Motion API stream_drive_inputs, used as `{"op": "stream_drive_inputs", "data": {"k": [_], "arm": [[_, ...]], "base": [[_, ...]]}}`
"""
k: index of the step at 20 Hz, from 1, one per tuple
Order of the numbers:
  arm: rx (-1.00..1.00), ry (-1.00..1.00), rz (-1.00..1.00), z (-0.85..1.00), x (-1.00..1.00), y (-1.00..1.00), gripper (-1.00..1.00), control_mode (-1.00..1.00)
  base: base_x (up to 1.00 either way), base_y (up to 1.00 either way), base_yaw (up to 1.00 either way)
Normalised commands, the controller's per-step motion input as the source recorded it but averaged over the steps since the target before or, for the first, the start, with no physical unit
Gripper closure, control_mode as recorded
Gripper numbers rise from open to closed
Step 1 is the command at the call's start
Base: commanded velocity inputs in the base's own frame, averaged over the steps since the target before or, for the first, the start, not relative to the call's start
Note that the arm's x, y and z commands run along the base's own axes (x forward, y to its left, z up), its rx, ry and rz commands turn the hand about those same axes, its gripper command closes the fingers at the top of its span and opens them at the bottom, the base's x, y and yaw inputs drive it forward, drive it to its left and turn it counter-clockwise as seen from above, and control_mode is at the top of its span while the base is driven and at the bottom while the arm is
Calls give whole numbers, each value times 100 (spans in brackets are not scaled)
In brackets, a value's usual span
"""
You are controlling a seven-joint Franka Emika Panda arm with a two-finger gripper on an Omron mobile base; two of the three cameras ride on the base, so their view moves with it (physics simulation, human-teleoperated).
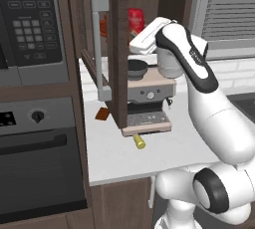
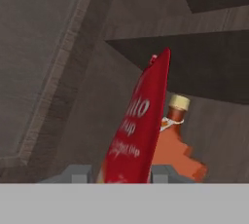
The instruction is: Put the shaker and condiment bottle from the counter next to their counterparts in the cabinet.
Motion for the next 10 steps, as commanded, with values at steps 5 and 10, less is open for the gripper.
{"op": "stream_drive_inputs", "data": {"k": [5,10], "arm": [[0,7,-11,-20,4,14,100,-100],[0,9,-11,-23,8,9,100,-100]], "base": [[0,0,0],[0,0,0]]}}
